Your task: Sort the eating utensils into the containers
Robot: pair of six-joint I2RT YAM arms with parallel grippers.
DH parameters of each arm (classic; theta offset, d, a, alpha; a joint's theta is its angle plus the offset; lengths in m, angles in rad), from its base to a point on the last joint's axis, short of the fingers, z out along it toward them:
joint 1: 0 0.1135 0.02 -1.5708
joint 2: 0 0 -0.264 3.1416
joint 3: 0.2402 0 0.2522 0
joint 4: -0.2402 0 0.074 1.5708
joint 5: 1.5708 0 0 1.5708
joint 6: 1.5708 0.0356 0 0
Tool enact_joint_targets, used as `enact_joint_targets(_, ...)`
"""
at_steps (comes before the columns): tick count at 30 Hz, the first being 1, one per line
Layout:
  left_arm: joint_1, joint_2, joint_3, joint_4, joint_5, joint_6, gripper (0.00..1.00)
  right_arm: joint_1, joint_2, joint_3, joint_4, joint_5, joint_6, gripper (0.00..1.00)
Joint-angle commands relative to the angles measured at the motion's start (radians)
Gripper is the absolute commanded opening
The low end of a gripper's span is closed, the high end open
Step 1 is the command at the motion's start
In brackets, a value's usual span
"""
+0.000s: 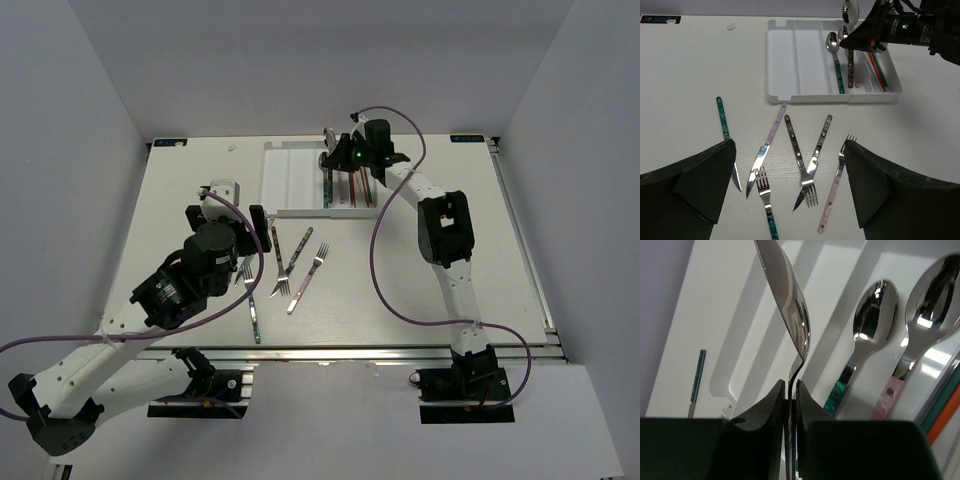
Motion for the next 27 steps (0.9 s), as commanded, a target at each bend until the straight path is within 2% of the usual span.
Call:
enact_joint_targets(1, -0.001, -0.018, -0.007, 0.014, 0.043, 0.012, 0.98, 0.011, -0.024, -0.048, 0.093, 0.014, -0.024, 0.0)
enact_joint_targets(4, -0.001, -0.029, -0.013, 0.019, 0.058, 0.008, 0.98, 0.012, -0.018, -0.074, 0.14, 0.011, -0.017, 0.0)
enact_joint_targets(8, -0.003, -0.044, -0.019, 0.022, 0.06, 0.005, 0.98, 0.012, 0.028, -0.011, 0.108, -0.013, -0.026, 0.0)
enact_joint_targets(12, 0.0, -0.042, -0.019, 0.019, 0.063, 0.009, 0.98, 0.012, 0.008, -0.072, 0.136, -0.004, -0.017, 0.0)
enact_joint_targets(13, 0.0, -0.042, -0.019, 0.019, 0.066, 0.011, 0.98, 0.012, 0.002, -0.088, 0.153, 0.004, -0.015, 0.06)
enact_joint_targets(19, 0.0, -0.052, -0.021, 0.022, 0.081, 0.015, 0.98, 0.012, 0.005, -0.056, 0.108, 0.015, -0.037, 0.18)
enact_joint_targets(21, 0.0, -0.061, -0.022, 0.023, 0.086, 0.014, 0.98, 0.012, -0.001, -0.054, 0.093, 0.022, -0.046, 0.28)
enact_joint_targets(24, 0.002, -0.067, -0.026, 0.026, 0.093, 0.014, 0.98, 0.012, -0.019, -0.076, 0.09, 0.039, -0.058, 0.3)
enact_joint_targets(26, 0.003, -0.073, -0.027, 0.029, 0.101, 0.014, 0.98, 0.012, -0.032, -0.091, 0.084, 0.057, -0.064, 0.42)
enact_joint_targets(27, 0.003, -0.073, -0.027, 0.029, 0.106, 0.015, 0.98, 0.014, -0.041, -0.094, 0.079, 0.064, -0.067, 0.42)
